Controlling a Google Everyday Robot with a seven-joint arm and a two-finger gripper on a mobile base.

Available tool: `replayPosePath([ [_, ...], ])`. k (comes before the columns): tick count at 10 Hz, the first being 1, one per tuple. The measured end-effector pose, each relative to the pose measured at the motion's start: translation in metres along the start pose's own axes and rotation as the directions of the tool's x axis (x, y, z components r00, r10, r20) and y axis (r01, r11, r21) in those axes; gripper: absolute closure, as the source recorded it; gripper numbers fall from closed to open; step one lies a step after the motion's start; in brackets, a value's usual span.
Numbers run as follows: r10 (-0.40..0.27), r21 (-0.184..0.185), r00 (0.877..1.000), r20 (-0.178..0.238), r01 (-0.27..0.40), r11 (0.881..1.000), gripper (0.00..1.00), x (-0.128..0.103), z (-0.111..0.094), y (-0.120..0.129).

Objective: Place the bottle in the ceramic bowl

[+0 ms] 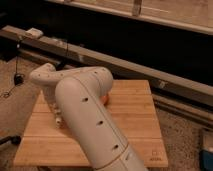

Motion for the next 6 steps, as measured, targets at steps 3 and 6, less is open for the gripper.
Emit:
replayPosePath([
  [3, -0.004, -0.052, 1.000, 0.029, 0.005, 0.999, 1.00, 0.002, -0.040, -0.015],
  [6, 0.027, -0.063, 0.998, 0.064, -0.023, 0.998, 1.00, -0.013, -0.070, -0.057],
])
